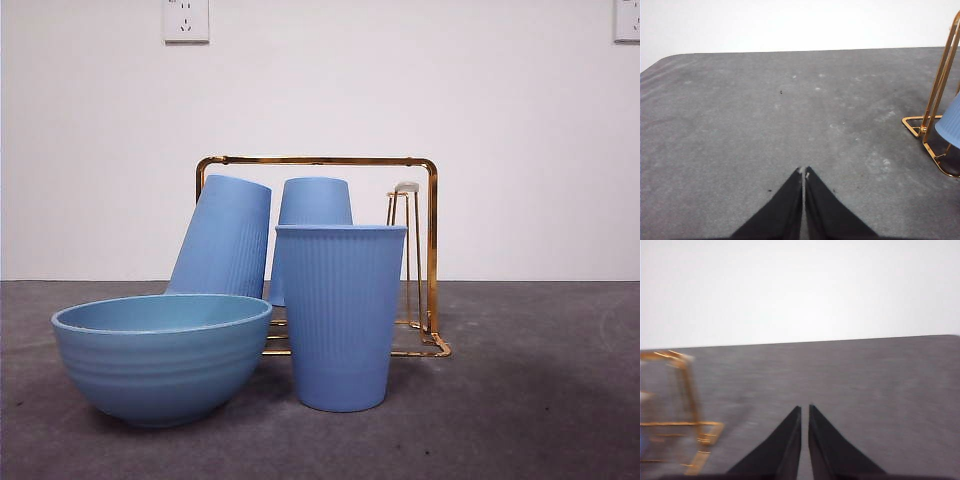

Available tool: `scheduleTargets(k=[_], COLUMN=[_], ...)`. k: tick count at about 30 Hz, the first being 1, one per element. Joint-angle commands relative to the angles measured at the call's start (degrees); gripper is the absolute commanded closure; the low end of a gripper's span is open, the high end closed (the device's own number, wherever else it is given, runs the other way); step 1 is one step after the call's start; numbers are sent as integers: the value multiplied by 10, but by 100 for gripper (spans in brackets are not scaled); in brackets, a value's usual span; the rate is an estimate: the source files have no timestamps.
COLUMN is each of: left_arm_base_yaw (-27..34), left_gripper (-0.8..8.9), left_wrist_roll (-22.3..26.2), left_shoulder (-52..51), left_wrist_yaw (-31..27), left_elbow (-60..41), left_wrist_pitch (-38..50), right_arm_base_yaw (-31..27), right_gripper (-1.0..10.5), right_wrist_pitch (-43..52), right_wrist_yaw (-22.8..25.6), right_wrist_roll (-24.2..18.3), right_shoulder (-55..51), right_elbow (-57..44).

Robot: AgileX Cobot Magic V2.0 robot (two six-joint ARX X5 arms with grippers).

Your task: Right arm lift cup from the cupboard, then place it on the right of the bowl

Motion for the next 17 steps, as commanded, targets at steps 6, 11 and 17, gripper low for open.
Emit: scheduleTargets(k=[6, 11, 17], left_arm_base_yaw=[2, 2, 2], left_gripper=[807, 807, 807], left_wrist_roll=[6, 6, 6], left_shoulder=[-1, -1, -1], left_wrist_yaw=[0, 0, 0], left_elbow=[-11, -11, -11], left_wrist_pitch=[-3, -3, -3], right_arm_base_yaw=[-22, -20, -20], right_gripper=[924, 924, 924], right_wrist_pitch=[22, -5, -15], right_wrist_yaw=[56, 48, 10], right_wrist_roll=[-38, -36, -41], right_shoulder=[-39, -39, -39], right_elbow=[-94, -111, -111])
